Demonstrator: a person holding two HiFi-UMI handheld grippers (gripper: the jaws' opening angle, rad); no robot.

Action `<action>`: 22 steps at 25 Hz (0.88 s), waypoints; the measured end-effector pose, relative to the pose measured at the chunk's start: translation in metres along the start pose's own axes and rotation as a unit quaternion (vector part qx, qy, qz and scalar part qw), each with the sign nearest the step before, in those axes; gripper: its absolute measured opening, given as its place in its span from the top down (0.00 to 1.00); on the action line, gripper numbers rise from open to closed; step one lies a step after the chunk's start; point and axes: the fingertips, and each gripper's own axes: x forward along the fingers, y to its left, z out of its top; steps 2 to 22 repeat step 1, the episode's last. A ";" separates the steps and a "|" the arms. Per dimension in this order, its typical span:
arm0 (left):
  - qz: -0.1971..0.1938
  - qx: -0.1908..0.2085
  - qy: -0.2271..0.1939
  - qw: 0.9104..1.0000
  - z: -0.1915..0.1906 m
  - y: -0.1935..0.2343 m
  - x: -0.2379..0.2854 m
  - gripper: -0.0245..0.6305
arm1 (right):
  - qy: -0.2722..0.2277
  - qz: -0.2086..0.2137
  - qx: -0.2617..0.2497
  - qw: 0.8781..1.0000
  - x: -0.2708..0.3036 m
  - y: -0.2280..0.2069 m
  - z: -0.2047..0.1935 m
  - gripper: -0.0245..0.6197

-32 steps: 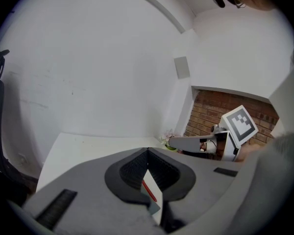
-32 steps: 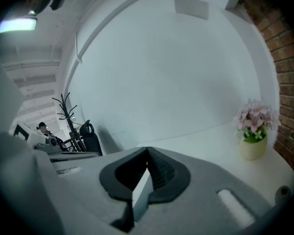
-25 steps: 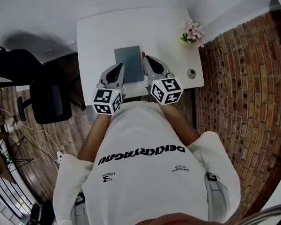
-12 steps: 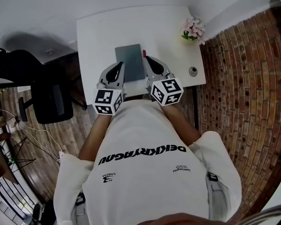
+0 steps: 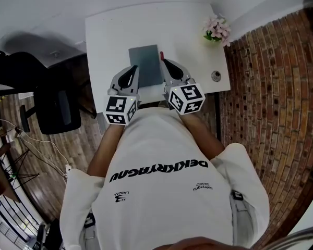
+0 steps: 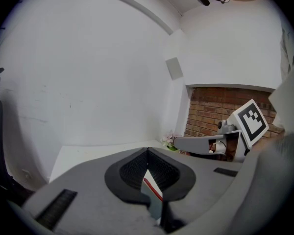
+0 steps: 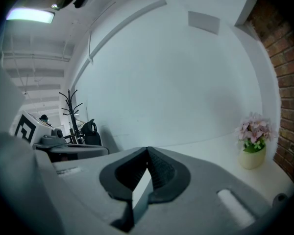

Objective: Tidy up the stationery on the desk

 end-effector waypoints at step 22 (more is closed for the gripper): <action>0.000 0.002 0.001 1.000 0.000 0.000 0.000 0.97 | 0.000 0.000 0.001 1.000 0.000 0.000 -0.001 0.97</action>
